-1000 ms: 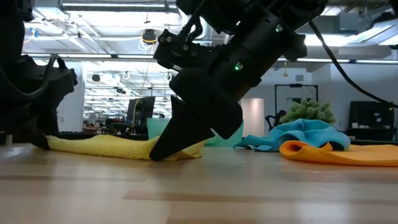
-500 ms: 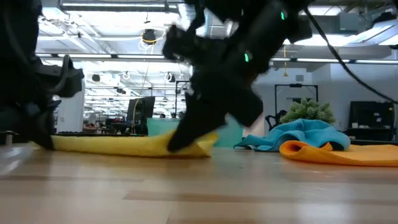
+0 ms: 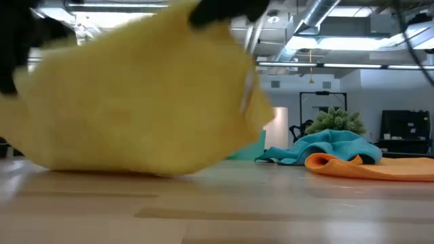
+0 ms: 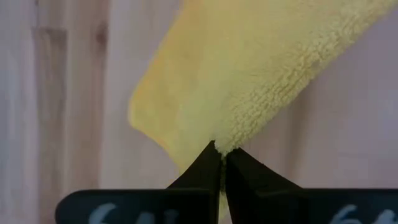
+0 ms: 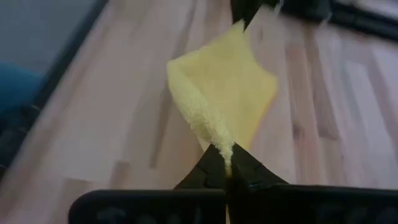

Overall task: Roll microfiber towels into tight, uniform cylinder then place into a basket
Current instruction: Roll the yellow microfiber cloth

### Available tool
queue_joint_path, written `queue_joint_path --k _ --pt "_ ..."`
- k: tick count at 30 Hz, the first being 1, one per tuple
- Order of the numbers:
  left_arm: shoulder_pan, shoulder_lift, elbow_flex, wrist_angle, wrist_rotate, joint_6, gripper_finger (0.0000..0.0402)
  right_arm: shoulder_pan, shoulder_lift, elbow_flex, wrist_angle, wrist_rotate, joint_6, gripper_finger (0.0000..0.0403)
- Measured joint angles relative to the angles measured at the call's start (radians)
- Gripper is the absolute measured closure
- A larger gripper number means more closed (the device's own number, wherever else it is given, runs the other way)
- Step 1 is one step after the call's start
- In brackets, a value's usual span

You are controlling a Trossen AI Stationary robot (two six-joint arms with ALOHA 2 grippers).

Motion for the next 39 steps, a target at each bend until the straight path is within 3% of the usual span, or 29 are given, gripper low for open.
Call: queue_joint_path --k 9,14,24,28,37,39 --pt "-0.079 -0.001 0.229 -0.05 0.085 -0.138 0.0401 0.111 -0.032 0.057 0.011 0.041 0.131 0.0396" --pt "-0.075 -0.001 0.311 -0.098 0.157 -0.125 0.0401 0.148 -0.032 0.057 0.013 0.04 0.222 0.039" --pt "-0.047 -0.002 0.35 -0.172 0.198 -0.126 0.0401 0.157 -0.032 0.057 -0.016 0.044 0.203 0.0396" --pt "-0.043 -0.002 0.35 -0.258 0.097 -0.114 0.0401 0.137 -0.032 0.057 -0.054 0.101 0.184 0.039" --pt "0.01 -0.002 0.348 -0.561 -0.34 -0.05 0.0401 0.021 -0.028 0.03 -0.201 0.349 0.162 0.0397" --pt "0.037 -0.003 0.334 -0.564 -0.379 -0.009 0.0401 -0.002 -0.028 0.004 -0.204 0.375 0.141 0.0393"
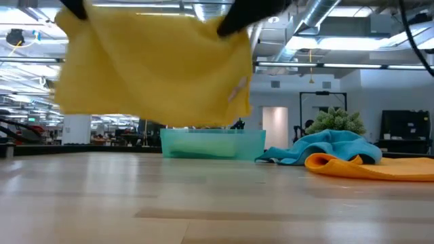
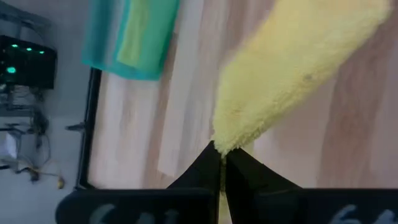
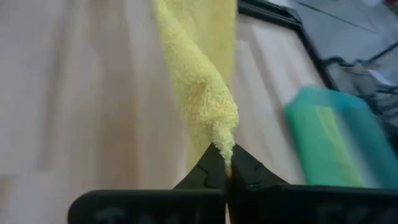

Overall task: Roll microfiber towels into tight, uniform cylinder then place into a basket
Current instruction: Roll the yellow microfiber cloth

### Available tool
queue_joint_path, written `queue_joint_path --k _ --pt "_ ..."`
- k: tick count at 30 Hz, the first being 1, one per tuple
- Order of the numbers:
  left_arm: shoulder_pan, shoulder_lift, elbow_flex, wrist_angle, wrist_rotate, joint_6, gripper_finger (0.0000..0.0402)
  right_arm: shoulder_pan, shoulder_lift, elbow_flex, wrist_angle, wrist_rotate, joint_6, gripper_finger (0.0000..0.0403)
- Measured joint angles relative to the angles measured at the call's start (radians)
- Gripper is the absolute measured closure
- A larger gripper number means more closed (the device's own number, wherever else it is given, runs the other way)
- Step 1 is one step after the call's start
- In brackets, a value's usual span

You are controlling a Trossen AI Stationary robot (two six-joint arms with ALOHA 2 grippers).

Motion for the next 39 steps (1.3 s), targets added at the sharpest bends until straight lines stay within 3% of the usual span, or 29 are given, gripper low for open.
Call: queue_joint_path --k 2,5,9,12,17,25,31,39 --pt "0.018 0.0 -0.033 0.035 0.018 0.027 0.0401 -0.018 0.0 -0.023 0.004 -0.004 -0.015 0.0388" --pt "0.026 0.0 -0.143 0.213 0.074 0.073 0.0401 -0.026 0.0 -0.093 0.058 -0.079 -0.047 0.039" --pt "0.02 0.0 -0.327 0.521 0.269 0.142 0.0401 -0.007 0.002 -0.182 0.181 -0.207 -0.087 0.0398" --pt "0.012 0.001 -0.425 0.636 0.364 0.114 0.0401 0.013 0.002 -0.195 0.209 -0.277 -0.087 0.0392" --pt "-0.002 0.001 -0.496 0.673 0.371 0.032 0.0401 0.035 0.002 -0.195 0.226 -0.36 -0.025 0.0386" --pt "-0.005 0.0 -0.502 0.74 0.397 0.098 0.0392 0.04 0.002 -0.195 0.235 -0.433 0.001 0.0372" --pt "-0.005 0.0 -0.502 0.795 0.453 0.111 0.0362 0.039 0.002 -0.195 0.241 -0.445 0.022 0.0326" --pt "-0.005 0.0 -0.502 0.813 0.489 0.111 0.0282 0.043 0.001 -0.195 0.242 -0.461 0.078 0.0229"
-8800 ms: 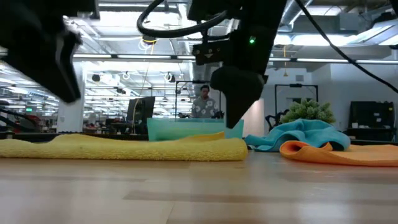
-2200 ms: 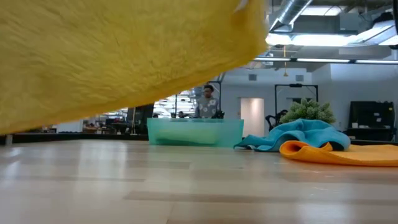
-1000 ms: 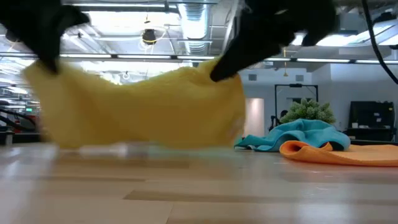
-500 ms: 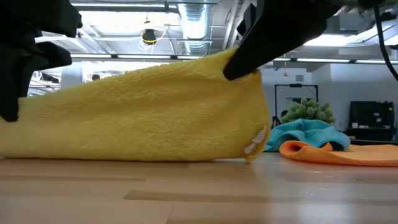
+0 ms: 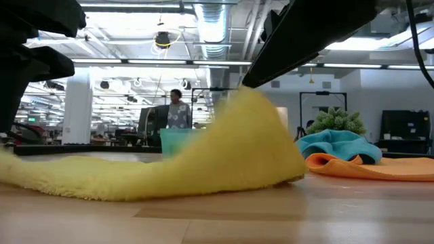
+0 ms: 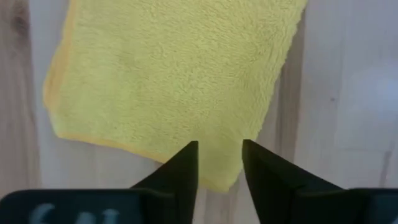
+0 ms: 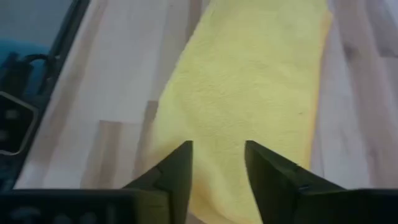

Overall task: Roll microfiber towels into tight, uniform cylinder then place into a basket
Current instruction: Roll the yellow microfiber cloth

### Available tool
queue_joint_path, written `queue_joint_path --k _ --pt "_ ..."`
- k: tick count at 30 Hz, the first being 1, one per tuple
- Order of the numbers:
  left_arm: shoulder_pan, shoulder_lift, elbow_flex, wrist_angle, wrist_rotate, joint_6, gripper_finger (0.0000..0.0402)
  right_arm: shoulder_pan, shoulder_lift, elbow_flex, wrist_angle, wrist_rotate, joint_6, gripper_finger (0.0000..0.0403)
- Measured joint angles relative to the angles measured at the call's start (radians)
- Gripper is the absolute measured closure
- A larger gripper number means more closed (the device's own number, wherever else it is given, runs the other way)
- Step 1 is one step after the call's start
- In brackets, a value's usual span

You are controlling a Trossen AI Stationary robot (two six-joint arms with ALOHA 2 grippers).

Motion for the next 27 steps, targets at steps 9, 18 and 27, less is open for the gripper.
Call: queue_joint_path --k 9,18,27 --pt "0.0 0.0 0.0 0.001 0.04 0.032 0.0235 0.001 0.0 0.0 0.0 -0.072 0.002 0.0169" --pt "0.034 0.0 0.0 0.028 -0.2 0.159 0.0246 -0.075 -0.001 0.0 -0.029 -0.031 0.0 0.0181" --pt "0.067 0.0 0.0 0.199 -0.226 0.259 0.0271 -0.129 -0.002 -0.101 0.047 -0.034 0.057 0.0237"
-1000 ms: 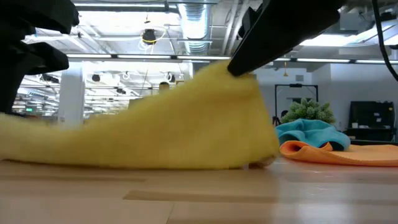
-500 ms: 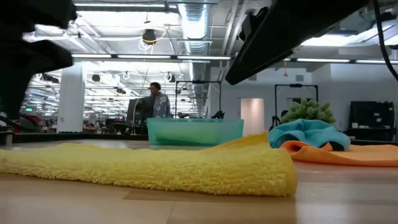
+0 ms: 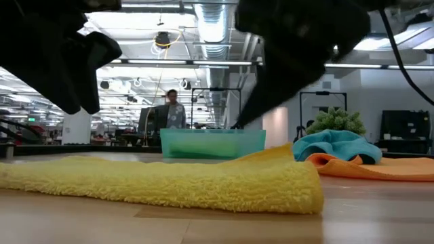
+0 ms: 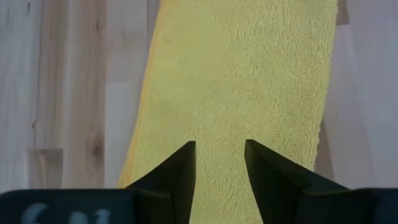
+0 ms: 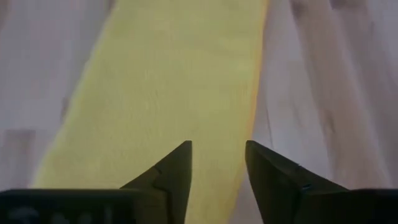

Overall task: Roll microfiber towels into tight, uniform cylinder then place into a basket
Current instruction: Roll the yellow microfiber cloth

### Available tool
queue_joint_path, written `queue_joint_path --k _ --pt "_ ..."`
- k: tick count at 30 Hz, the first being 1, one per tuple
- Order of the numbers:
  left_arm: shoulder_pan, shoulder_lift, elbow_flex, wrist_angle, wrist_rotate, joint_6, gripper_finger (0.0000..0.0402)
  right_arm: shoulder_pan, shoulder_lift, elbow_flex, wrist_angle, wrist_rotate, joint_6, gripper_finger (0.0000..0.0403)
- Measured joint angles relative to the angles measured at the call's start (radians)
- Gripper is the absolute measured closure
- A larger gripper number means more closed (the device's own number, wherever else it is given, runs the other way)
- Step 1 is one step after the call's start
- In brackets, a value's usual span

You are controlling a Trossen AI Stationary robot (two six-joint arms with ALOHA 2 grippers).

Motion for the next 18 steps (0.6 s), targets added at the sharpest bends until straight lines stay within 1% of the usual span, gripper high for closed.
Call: queue_joint_path --k 3,5,8,10,16,18 --pt "0.0 0.0 -0.001 0.001 0.0 0.0 0.0282 0.004 0.001 -0.03 0.049 -0.003 0.013 0.0263" --pt "0.0 0.0 -0.022 0.036 0.002 0.0 0.0291 0.004 0.0 -0.045 0.104 -0.003 0.007 0.0279" --pt "0.0 0.0 -0.074 0.122 0.025 0.013 0.0306 0.004 0.0 -0.055 0.138 -0.006 -0.01 0.0305" --pt "0.0 0.0 -0.109 0.183 0.037 0.015 0.032 0.003 0.0 -0.054 0.142 -0.017 -0.012 0.0322" --pt "-0.005 0.001 -0.159 0.209 0.039 -0.044 0.037 0.001 0.0 -0.055 0.14 -0.052 -0.04 0.0388" --pt "-0.005 0.001 -0.17 0.206 0.051 -0.072 0.0388 -0.002 0.0 -0.055 0.142 -0.064 -0.04 0.0395"
